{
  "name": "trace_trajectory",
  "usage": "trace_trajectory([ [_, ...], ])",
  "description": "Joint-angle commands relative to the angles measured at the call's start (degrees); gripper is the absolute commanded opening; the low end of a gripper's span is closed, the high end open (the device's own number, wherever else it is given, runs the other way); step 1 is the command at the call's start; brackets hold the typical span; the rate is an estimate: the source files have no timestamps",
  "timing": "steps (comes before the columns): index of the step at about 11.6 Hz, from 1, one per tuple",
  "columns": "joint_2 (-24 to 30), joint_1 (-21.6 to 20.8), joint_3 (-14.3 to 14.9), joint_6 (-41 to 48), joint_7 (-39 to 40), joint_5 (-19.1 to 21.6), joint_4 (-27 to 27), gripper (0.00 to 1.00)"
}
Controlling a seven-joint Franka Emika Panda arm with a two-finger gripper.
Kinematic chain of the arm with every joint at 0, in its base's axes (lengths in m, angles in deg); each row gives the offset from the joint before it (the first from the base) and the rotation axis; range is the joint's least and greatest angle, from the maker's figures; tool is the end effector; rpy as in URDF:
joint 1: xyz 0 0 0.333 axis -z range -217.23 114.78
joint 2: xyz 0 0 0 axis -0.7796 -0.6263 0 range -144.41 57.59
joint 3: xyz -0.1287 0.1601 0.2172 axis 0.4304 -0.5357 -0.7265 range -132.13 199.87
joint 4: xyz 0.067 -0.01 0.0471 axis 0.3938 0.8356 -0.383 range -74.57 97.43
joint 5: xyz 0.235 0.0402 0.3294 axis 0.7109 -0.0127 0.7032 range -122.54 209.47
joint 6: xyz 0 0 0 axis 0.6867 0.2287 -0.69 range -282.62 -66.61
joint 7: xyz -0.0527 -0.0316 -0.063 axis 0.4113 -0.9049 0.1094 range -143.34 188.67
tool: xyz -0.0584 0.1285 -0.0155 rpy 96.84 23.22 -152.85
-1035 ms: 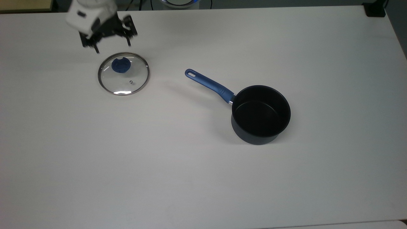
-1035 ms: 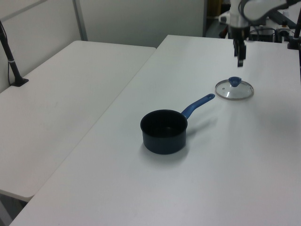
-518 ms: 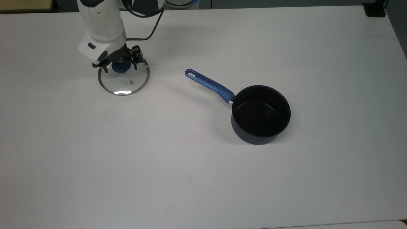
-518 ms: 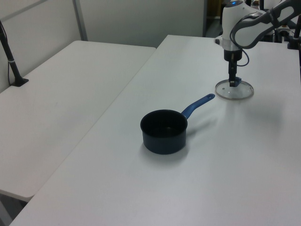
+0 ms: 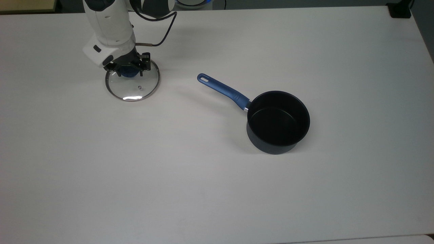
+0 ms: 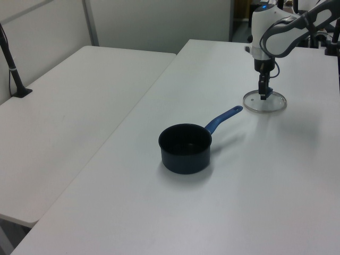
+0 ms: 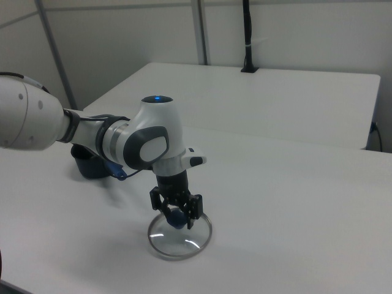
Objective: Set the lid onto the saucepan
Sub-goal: 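Move the gripper down to the glass lid and grasp its blue knob, then lift the glass lid and carry it over the black saucepan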
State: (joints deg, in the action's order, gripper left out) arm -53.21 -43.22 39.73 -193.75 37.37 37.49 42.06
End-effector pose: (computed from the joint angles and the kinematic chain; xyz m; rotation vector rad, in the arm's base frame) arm 0.5480 -0.1424 0.2708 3.0577 0.1224 -0.1484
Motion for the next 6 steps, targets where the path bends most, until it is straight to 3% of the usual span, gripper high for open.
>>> trace_trajectory([
  [1, 2.8, 0.5, 0.0, 3.3, -2.3, -0.2, -2.7, 0.46],
  [4, 2.5, 0.1, -2.4, 15.1, -6.4, 1.9, -17.2, 0.46],
  [6, 1.3, -0.3, -9.7, 16.8, -14.9, 3.2, -24.2, 0.41],
])
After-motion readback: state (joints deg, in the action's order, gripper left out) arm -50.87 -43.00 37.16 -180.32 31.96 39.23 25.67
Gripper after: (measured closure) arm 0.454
